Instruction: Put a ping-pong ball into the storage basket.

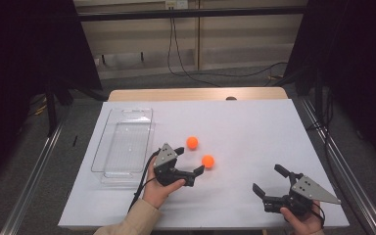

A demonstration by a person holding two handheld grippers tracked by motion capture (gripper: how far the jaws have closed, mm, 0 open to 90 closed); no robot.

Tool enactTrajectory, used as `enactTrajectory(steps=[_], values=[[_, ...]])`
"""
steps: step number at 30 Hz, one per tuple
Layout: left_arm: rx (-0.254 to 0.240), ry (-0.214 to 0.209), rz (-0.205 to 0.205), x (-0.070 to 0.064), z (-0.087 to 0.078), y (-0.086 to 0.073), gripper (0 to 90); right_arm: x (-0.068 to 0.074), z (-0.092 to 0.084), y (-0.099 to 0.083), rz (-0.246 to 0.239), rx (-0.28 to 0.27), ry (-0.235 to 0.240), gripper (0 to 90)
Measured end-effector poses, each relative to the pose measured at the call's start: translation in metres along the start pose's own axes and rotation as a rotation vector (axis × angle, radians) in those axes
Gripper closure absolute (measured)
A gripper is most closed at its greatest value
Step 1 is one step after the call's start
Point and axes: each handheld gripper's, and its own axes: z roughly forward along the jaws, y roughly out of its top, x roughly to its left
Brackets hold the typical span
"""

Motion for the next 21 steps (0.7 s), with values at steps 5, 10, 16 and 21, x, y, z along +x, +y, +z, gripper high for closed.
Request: enactTrajectory(steps=[5, 10, 16, 21], values=[[0.003, 0.000, -0.003, 0.0001, 0.0023, 0.0002, 1.7, 0.0000, -0.0002, 0.0001, 0.000, -0.001, -0.002, 1.7], [0.008, 0.001, -0.012, -0.0005, 0.0050, 0.0010, 1.7, -0.0001, -0.0001, -0.0001, 0.000, -0.001, -0.001, 1.7], [0.024, -0.001, -0.006, 0.0000, 0.0083, 0.0015, 1.7, -0.0002, -0.0003, 0.0000, 0.001, -0.001, -0.001, 1.7], [0.026, -0.004, -0.008, 0.0003, 0.0101, 0.0018, 1.7, 0.0000, -0.0002, 0.0000, 0.000, -0.001, 0.000, 1.7]])
